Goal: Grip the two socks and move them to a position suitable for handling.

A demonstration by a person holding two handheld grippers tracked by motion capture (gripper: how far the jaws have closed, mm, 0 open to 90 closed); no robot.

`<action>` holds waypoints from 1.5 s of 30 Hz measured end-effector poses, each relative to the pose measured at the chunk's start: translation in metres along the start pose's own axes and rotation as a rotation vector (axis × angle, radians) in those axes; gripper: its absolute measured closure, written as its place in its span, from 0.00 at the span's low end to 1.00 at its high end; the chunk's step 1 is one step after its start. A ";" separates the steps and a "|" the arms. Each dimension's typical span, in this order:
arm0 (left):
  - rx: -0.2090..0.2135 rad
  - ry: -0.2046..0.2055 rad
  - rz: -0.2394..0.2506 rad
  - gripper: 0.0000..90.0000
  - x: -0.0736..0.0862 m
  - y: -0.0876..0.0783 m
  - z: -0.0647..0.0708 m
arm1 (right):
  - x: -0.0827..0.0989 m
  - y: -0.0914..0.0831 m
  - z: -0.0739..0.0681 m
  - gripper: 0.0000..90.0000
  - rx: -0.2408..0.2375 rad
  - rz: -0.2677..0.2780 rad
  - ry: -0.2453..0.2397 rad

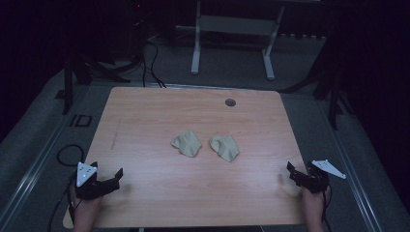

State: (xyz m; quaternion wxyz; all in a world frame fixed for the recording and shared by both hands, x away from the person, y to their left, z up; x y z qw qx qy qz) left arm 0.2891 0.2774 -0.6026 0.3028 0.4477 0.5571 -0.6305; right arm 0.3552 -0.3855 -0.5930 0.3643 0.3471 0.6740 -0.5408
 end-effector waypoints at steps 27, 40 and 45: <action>0.016 -0.017 0.014 0.03 -0.002 -0.002 0.001 | -0.010 0.023 -0.047 0.20 -0.149 -0.237 -0.067; 0.020 -0.010 0.011 0.03 -0.002 -0.001 0.002 | -0.014 0.036 -0.085 0.20 -0.249 -0.324 -0.147; 0.022 -0.013 0.009 0.03 -0.001 -0.001 0.002 | -0.018 0.042 -0.103 0.17 -0.299 -0.327 -0.157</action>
Point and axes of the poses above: each handheld gripper's, and its own axes: y roughly forward along the jaws, x roughly out of its underside, z roughly to its right, the point moved 6 cm from there along y, roughly forward along the jaws, and after that the axes turned 5 degrees about y, right-handed, at the moved point
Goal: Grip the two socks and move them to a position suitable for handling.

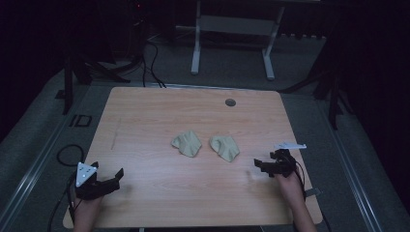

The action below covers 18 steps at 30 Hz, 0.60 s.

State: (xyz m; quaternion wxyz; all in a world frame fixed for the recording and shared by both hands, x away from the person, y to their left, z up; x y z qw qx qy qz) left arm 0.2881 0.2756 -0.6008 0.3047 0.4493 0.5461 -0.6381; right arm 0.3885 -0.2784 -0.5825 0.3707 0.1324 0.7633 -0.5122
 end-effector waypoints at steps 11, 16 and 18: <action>0.005 -0.003 -0.004 0.03 0.000 0.000 0.000 | -0.016 0.025 -0.032 0.15 -0.013 -0.027 -0.049; 0.008 -0.004 -0.008 0.03 0.001 0.001 0.000 | -0.025 0.038 -0.048 0.15 -0.035 -0.032 -0.065; 0.011 -0.005 -0.009 0.03 0.001 0.001 0.000 | -0.029 0.043 -0.053 0.16 -0.033 -0.029 -0.069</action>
Point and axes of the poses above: each handheld gripper's, and its own axes: y roughly forward along the jaws, x roughly out of its underside, z roughly to its right, the point moved 6 cm from there along y, roughly forward along the jaws, and after that the axes turned 5 degrees about y, right-handed, at the moved point
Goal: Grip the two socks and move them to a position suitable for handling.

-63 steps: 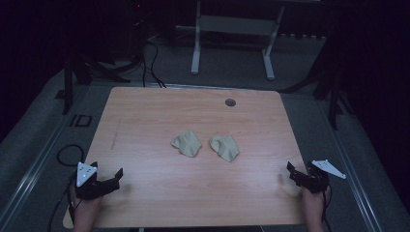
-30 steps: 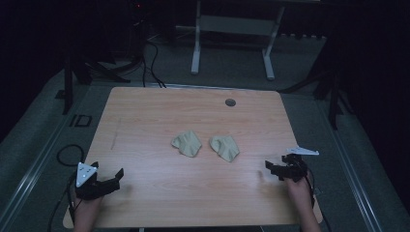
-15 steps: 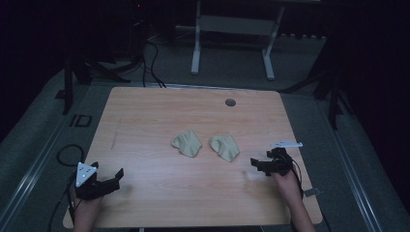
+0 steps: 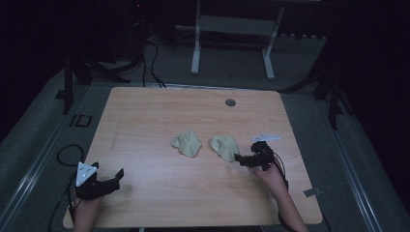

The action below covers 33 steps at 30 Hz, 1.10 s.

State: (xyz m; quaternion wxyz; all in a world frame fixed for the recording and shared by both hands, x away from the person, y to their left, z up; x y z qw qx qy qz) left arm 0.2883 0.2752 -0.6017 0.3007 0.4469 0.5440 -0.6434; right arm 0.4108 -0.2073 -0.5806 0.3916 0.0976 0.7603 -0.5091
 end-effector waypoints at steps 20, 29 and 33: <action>0.017 0.001 -0.006 0.03 0.001 0.000 0.001 | -0.042 0.060 -0.030 0.29 0.063 -0.043 -0.074; 0.021 0.002 -0.011 0.03 0.002 0.000 0.001 | -0.033 0.076 -0.036 0.37 0.116 -0.030 -0.113; 0.022 0.002 -0.013 0.03 0.002 0.000 0.001 | -0.033 0.075 -0.037 0.56 0.128 -0.012 -0.112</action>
Point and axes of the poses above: each handheld gripper's, and its own axes: y roughly forward along the jaws, x roughly out of its underside, z roughly to its right, the point moved 6 cm from there along y, roughly forward along the jaws, and after that the axes turned 5 degrees about y, right-handed, at the moved point
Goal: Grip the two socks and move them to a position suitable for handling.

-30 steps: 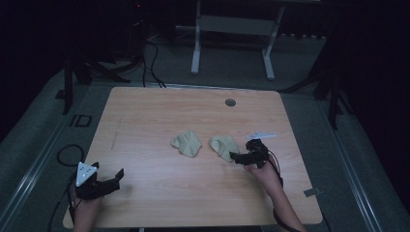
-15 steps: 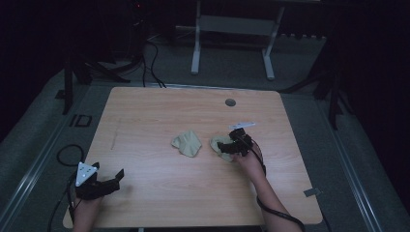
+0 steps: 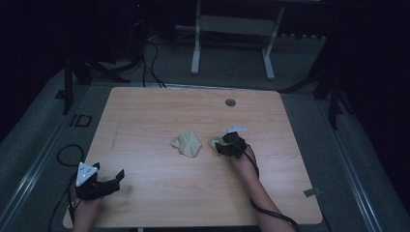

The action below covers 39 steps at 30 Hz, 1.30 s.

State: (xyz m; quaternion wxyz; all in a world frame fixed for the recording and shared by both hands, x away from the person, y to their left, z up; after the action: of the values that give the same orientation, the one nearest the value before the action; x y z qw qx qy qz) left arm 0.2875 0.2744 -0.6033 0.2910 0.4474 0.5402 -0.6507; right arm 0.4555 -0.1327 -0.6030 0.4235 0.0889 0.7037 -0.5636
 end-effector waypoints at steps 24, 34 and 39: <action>0.004 0.003 -0.005 0.03 0.000 0.001 0.001 | -0.013 -0.053 -0.026 0.90 -0.031 0.039 -0.060; 0.001 0.008 -0.006 0.03 -0.001 0.002 0.002 | 0.000 -0.099 -0.049 0.90 -0.092 0.090 -0.077; -0.001 0.007 -0.008 0.03 -0.001 0.002 0.001 | 0.018 -0.111 -0.063 0.90 -0.100 0.090 -0.098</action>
State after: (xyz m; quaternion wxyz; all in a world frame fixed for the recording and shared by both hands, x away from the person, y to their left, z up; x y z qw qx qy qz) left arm 0.2895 0.2723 -0.6037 0.2865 0.4475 0.5433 -0.6500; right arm 0.3461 -0.1228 -0.5353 0.4863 0.0714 0.7047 -0.5117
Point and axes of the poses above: each handheld gripper's, and its own axes: y roughly forward along the jaws, x roughly out of its underside, z roughly to its right, the point moved 6 cm from there along y, roughly forward along the jaws, and after that the axes turned 5 degrees about y, right-handed, at the moved point
